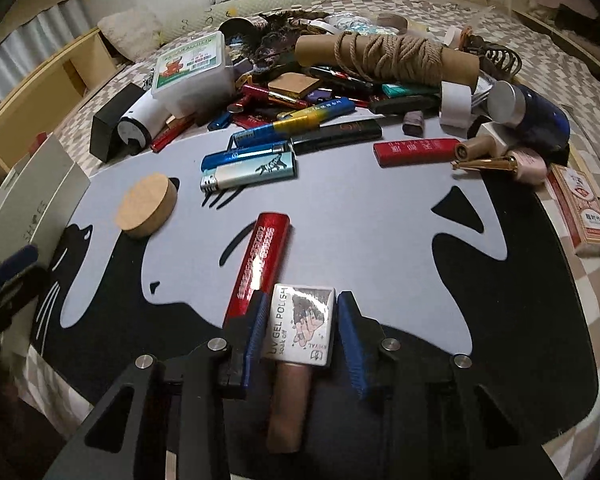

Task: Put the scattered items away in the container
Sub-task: 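Grasp the UV gel polish box with the right tool while the left tool grasps the round wooden coaster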

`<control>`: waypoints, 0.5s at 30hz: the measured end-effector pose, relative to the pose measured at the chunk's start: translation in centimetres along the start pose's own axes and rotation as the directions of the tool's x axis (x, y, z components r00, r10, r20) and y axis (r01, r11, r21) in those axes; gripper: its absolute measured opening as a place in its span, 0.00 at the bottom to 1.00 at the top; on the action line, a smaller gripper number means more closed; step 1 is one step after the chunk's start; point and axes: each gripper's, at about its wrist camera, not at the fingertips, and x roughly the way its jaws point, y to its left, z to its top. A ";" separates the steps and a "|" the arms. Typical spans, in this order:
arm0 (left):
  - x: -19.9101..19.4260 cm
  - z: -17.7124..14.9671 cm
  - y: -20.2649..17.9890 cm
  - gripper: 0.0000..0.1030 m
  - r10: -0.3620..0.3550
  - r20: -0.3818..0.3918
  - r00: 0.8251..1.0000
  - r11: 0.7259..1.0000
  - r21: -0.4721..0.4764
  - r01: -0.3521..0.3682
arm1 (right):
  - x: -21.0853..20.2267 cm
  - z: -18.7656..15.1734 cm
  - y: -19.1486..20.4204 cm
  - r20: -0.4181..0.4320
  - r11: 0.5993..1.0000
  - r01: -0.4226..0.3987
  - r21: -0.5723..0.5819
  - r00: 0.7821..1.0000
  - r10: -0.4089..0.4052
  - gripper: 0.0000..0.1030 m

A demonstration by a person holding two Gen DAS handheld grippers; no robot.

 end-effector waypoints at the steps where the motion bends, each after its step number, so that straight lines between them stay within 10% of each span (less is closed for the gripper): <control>1: 0.6 0.3 -0.2 0.98 0.002 -0.007 1.000 1.000 0.000 -0.002 | 0.0 -0.2 0.1 0.000 1.000 0.005 -0.004 1.000 -0.005 0.36; 15: 8.4 3.2 -0.9 0.98 0.050 -0.063 0.997 0.999 0.009 -0.050 | 0.0 -1.3 0.7 0.010 0.997 0.060 -0.045 0.998 -0.059 0.36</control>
